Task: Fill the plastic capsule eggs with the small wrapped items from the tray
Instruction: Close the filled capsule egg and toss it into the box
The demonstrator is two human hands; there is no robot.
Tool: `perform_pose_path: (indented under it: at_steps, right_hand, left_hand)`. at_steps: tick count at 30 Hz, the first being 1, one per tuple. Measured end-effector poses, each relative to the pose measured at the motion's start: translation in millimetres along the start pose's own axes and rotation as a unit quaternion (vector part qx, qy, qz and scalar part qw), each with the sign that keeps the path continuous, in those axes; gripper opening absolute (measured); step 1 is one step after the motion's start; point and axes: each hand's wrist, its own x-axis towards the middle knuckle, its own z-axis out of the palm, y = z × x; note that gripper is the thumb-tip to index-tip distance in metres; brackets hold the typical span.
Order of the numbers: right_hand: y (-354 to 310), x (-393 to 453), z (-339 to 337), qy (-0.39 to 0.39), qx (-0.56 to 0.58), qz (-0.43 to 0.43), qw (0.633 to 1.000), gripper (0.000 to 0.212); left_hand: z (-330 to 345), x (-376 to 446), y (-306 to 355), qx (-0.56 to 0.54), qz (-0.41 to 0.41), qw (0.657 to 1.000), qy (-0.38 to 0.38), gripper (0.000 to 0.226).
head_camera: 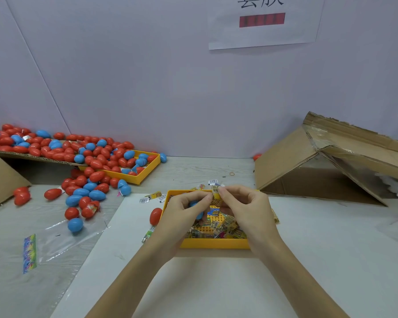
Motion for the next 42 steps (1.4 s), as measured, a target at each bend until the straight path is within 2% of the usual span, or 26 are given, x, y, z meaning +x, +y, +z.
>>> perform_pose_path:
  at_steps: [4,8,12,18,21,24,27,29,32,35,37,40,42]
  right_hand:
    - [0,1,0,0.004,0.004,0.005,1.000,0.011]
    - [-1,0,-2,-0.004,0.060,0.037,0.998,0.013]
    - [-1,0,-3,-0.013,0.054,0.037,0.998,0.015]
    - [-1,3,-1,-0.033,0.076,0.075,0.994,0.011]
    - [-3,4,0,-0.053,0.085,0.095,0.990,0.013]
    - [-5,5,-5,-0.116,-0.032,0.002,0.993,0.021]
    - [-5,4,-10,-0.149,-0.203,-0.096,0.963,0.017]
    - [-3,4,-13,-0.134,-0.250,-0.110,0.953,0.012]
    - [-1,5,-15,-0.133,-0.268,-0.109,0.948,0.008]
    - [-1,7,-17,-0.104,-0.222,-0.074,0.967,0.007]
    - [-2,7,-19,-0.093,-0.171,-0.036,0.980,0.007]
    - [-4,6,-16,-0.090,-0.023,0.039,0.995,0.016]
    - [-4,5,-13,-0.081,0.064,0.073,0.992,0.022]
  left_hand:
    - [1,1,2,0.032,0.015,0.999,0.015,0.023]
    - [1,0,-1,0.081,0.050,0.995,0.027,0.020]
    - [3,-1,-1,0.096,0.060,0.993,0.036,0.005]
    - [-4,3,0,0.055,0.052,0.996,0.055,0.008]
    - [-4,3,2,0.104,0.081,0.991,0.037,0.009]
    - [-4,1,-1,0.239,0.153,0.958,0.034,0.012]
    - [-5,1,-5,0.294,0.186,0.937,0.024,0.020]
    - [-7,3,-7,0.314,0.198,0.928,0.021,0.026]
    - [-9,4,-7,0.330,0.205,0.921,0.017,0.020]
    - [-8,4,-5,0.313,0.210,0.925,0.038,0.020]
    - [-8,4,-4,0.274,0.193,0.940,0.060,0.014]
    - [-6,2,0,0.165,0.115,0.979,0.045,0.011]
    - [-3,0,1,0.126,0.089,0.988,0.022,0.007]
